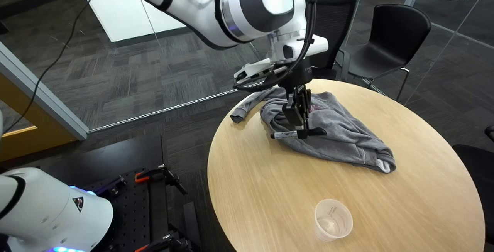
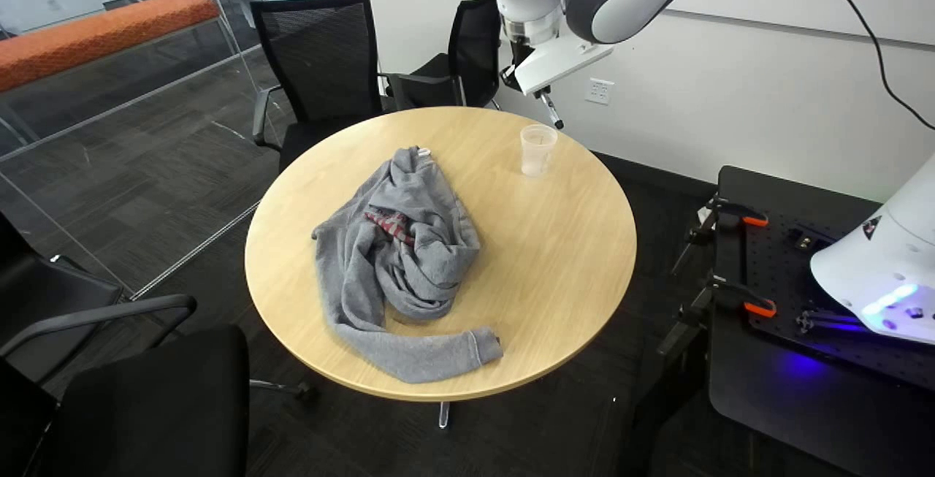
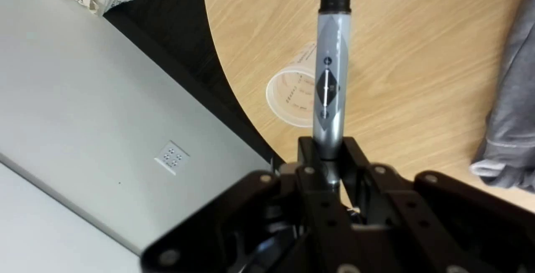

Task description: Put the marker into the cup.

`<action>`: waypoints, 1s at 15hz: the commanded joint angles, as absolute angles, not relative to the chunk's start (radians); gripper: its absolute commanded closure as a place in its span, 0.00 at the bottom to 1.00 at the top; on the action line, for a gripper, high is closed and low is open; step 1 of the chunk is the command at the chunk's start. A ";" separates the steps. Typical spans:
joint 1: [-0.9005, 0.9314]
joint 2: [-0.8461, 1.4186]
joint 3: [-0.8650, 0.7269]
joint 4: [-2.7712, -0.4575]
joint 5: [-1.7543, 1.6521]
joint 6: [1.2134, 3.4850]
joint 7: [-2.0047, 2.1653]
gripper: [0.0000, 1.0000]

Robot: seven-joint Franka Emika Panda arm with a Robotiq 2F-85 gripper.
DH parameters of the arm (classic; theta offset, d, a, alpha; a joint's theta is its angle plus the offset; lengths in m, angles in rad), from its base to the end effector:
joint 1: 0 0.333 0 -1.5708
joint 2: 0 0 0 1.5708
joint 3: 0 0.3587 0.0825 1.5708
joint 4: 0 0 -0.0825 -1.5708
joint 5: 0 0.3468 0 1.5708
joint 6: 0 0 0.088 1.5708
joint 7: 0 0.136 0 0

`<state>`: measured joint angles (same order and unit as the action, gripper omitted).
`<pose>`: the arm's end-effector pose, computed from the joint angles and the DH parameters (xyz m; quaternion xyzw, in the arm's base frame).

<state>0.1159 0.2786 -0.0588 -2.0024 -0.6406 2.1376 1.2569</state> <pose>0.5724 -0.0060 0.3555 0.8857 -0.3779 0.1045 0.2485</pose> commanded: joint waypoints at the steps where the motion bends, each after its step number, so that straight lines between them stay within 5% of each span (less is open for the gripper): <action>1: 0.142 0.315 -0.086 -1.945 -0.736 2.076 1.460 0.95; 2: 0.144 0.317 -0.088 -1.940 -0.766 2.050 1.512 0.95; 3: 0.113 0.300 -0.061 -1.976 -0.727 2.106 1.427 0.81; 6: 0.113 0.309 -0.063 -1.964 -0.752 2.086 1.483 0.81; 7: 0.113 0.310 -0.064 -1.962 -0.752 2.084 1.484 0.95; 15: 0.149 0.373 -0.070 -1.923 -0.993 1.918 2.011 0.95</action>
<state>0.1315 0.3297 -0.0739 -1.9616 -0.9414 1.9998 1.8588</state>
